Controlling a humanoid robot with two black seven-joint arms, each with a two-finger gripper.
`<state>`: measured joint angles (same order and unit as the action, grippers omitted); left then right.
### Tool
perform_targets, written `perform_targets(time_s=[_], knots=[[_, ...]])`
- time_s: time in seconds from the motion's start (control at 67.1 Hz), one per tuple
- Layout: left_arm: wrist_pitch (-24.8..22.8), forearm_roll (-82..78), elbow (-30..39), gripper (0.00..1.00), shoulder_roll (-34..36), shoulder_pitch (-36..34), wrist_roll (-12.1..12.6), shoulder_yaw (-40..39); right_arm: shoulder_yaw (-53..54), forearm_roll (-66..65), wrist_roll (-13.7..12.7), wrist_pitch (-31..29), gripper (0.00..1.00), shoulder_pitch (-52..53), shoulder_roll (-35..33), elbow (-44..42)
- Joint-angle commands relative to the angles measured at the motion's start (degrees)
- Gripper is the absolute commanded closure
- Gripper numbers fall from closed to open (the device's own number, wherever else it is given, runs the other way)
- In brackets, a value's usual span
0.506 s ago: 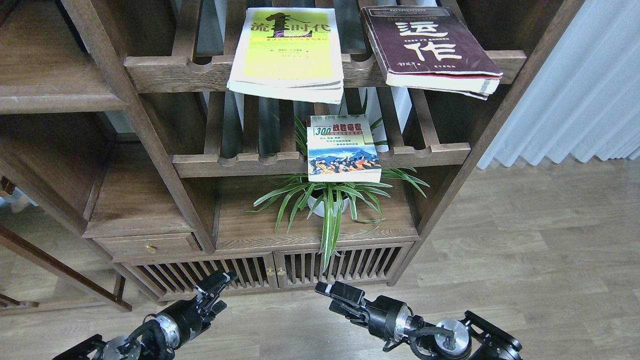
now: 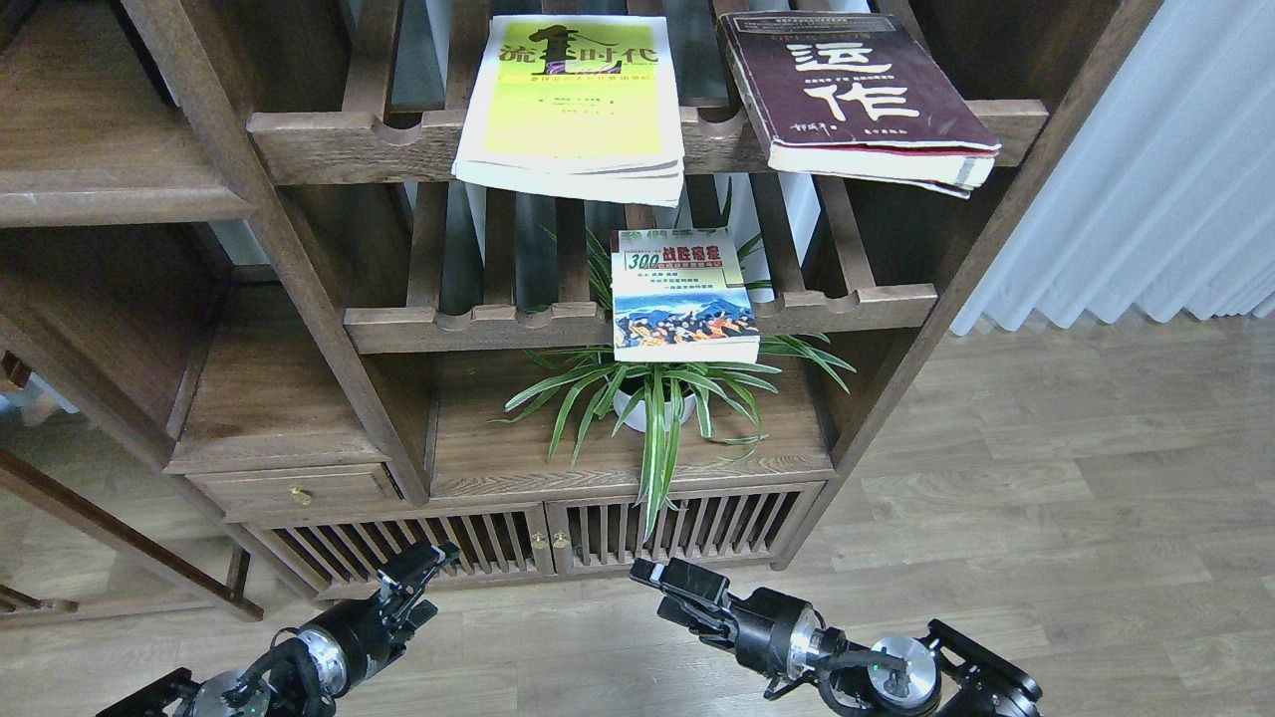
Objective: Organize books on shelf
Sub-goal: 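Reach the right gripper toward the small blue picture book on the shelf, then grasp the blue picture book with the right gripper and tilt it out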
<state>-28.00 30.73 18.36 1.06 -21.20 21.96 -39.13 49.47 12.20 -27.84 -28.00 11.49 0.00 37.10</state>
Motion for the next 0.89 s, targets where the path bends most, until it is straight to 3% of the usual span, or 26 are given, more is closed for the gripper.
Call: perform_targets(time_s=[0.0,0.357,0.566,0.879], knots=[[0.00,0.03,-0.08,0.00,0.08,0.46,0.11,0.11,2.64,0.02,0.77,0.00,0.00,1.69,0.00,1.92],[0.00,0.03,-0.43,0.00,0.17,2.30,-0.07,0.02,11.26,0.02,0.86,0.00,0.00,4.77,0.00,9.56],[0.00,0.03,-0.43,0.00,1.05,4.15,-0.16,0.02,13.20,0.02,2.53,0.00,0.00,4.42,0.00,13.69],[0.00,0.29,-0.43,0.00,1.31,4.68,-0.16,0.02,16.54,-0.16,3.32,3.75,0.00,6.44,0.00,13.26]])
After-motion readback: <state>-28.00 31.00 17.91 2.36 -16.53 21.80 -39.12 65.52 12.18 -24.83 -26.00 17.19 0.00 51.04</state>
